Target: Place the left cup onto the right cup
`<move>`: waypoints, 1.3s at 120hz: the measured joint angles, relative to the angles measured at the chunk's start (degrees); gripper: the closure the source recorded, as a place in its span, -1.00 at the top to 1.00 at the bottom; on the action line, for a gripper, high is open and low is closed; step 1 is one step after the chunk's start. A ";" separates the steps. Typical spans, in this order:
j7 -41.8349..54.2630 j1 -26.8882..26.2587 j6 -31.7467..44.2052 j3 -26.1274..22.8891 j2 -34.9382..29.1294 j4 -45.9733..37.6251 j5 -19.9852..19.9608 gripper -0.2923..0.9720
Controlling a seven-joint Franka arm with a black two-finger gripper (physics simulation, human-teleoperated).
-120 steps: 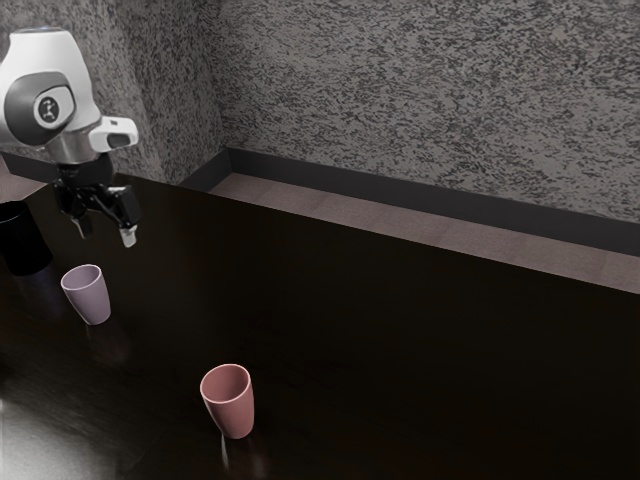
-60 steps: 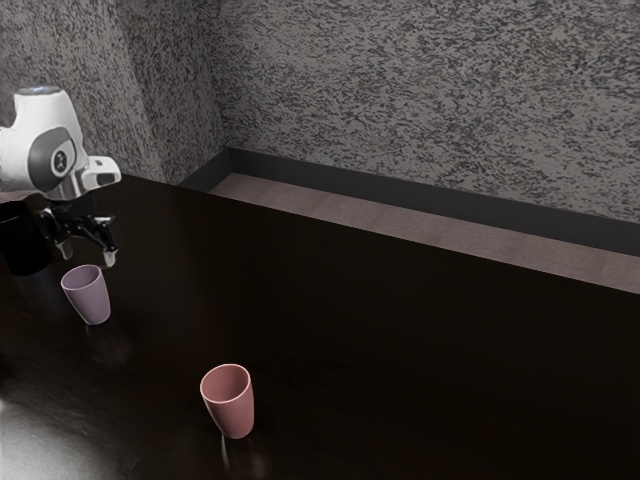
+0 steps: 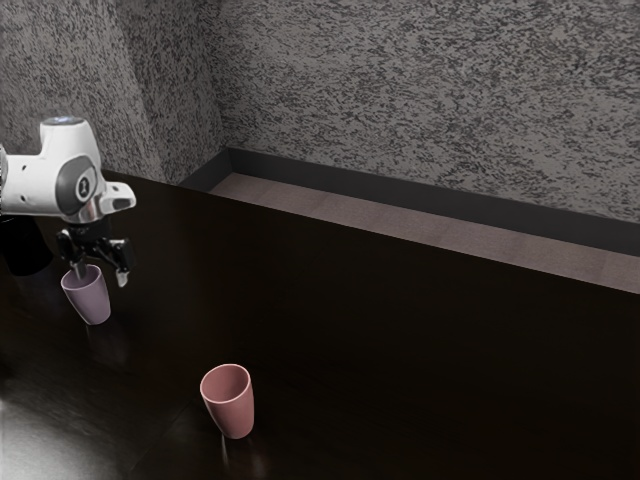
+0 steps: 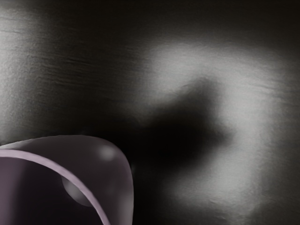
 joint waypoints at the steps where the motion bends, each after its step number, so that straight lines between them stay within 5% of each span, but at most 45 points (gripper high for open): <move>1: 0.02 0.00 0.03 0.00 0.25 0.16 -0.04 0.54; 30: 0.49 0.02 0.38 -0.05 2.98 0.75 -0.64 0.52; 53: 0.88 0.63 0.04 0.20 2.96 0.43 -1.09 -0.22; 75: 1.48 1.36 0.03 0.26 2.93 0.42 -1.19 -0.54; 106: 2.02 1.43 -0.48 0.26 2.00 0.41 -1.09 -0.66; 123: 2.16 1.01 -2.53 0.21 -4.74 -1.47 -0.67 -0.68; 156: 2.62 -10.74 -7.38 -0.03 -20.02 -9.22 0.20 -0.70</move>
